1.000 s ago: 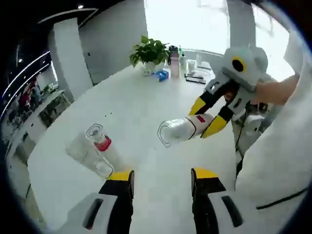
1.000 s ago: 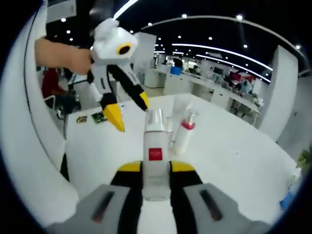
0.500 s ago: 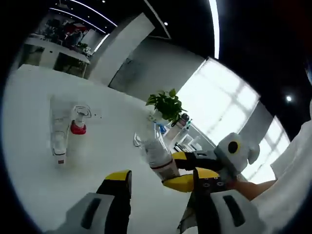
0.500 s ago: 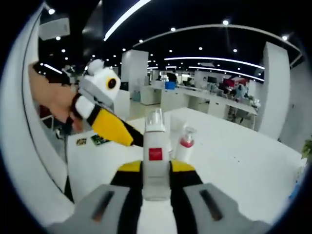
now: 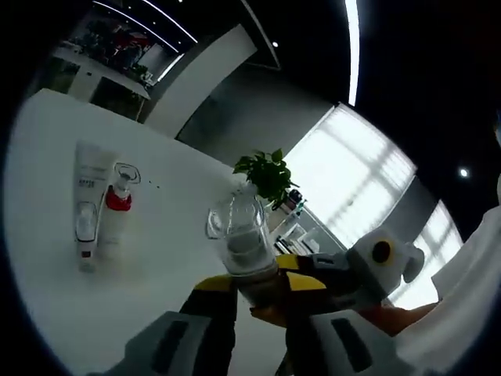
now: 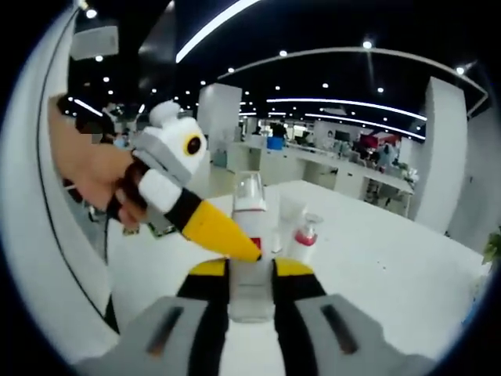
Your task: Arrange the skincare products in the storage area until every visible bottle or jar stands upright without overlapping.
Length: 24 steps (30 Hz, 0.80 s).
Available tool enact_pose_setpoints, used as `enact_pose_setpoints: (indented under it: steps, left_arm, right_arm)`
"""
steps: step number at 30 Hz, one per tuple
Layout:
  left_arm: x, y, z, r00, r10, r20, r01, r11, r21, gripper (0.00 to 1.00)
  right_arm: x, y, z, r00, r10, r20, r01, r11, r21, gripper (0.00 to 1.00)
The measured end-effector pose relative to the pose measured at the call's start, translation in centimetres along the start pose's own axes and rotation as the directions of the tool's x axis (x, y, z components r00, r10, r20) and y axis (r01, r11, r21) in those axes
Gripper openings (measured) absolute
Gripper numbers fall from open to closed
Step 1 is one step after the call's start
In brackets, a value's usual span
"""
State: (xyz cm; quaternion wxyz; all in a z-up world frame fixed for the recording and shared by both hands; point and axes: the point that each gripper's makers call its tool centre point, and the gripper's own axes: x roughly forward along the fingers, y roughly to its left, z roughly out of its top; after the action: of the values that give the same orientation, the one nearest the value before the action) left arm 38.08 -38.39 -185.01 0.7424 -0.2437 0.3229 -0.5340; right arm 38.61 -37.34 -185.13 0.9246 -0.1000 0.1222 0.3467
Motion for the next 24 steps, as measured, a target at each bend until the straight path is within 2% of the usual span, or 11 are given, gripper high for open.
enact_pose_setpoints:
  steps: [6, 8, 11, 15, 17, 19, 21, 23, 24]
  left_arm:
    - [-0.8, 0.1, 0.3, 1.0, 0.021, -0.003, -0.021, 0.996, 0.084, 0.19]
    - [-1.0, 0.7, 0.1, 0.998, 0.055, -0.036, -0.049, 0.987, 0.153, 0.19]
    - [-1.3, 1.4, 0.1, 0.994, 0.091, -0.06, -0.077, 0.976, 0.203, 0.19]
    - [-2.1, 2.4, 0.1, 0.983, 0.154, -0.101, -0.117, 0.945, 0.307, 0.19]
    - [-2.4, 2.8, 0.2, 0.977, 0.179, -0.116, -0.127, 0.924, 0.362, 0.19]
    - [-2.7, 3.3, -0.3, 0.966, 0.203, -0.159, -0.119, 0.899, 0.422, 0.19]
    - [-2.7, 3.4, -0.5, 0.963, 0.209, -0.171, -0.116, 0.892, 0.437, 0.19]
    - [-2.6, 3.1, -1.3, 0.96, 0.18, -0.217, -0.071, 0.899, 0.432, 0.19]
    - [-2.6, 3.2, -1.5, 0.956, 0.189, -0.225, -0.07, 0.89, 0.45, 0.19]
  right_arm:
    - [0.8, 0.6, 0.1, 1.0, 0.028, 0.001, -0.028, 1.0, -0.012, 0.2]
    - [1.1, 0.8, -0.1, 0.999, 0.039, -0.012, -0.039, 0.999, -0.013, 0.2]
    - [1.3, 1.2, -0.1, 0.997, 0.075, -0.014, -0.075, 0.997, -0.008, 0.24]
    - [1.2, 1.4, -0.6, 0.994, 0.105, -0.038, -0.106, 0.994, -0.026, 0.26]
    - [0.9, 1.4, -0.5, 0.992, 0.126, -0.025, -0.126, 0.992, 0.01, 0.27]
    - [0.7, 1.3, -0.2, 0.992, 0.13, -0.005, -0.129, 0.991, 0.035, 0.27]
    - [0.5, 1.3, 0.2, 0.99, 0.136, 0.018, -0.137, 0.989, 0.058, 0.28]
    - [0.3, 1.8, 1.2, 0.984, 0.163, 0.069, -0.17, 0.98, 0.104, 0.28]
    - [0.2, 1.9, 1.4, 0.982, 0.168, 0.085, -0.177, 0.977, 0.115, 0.29]
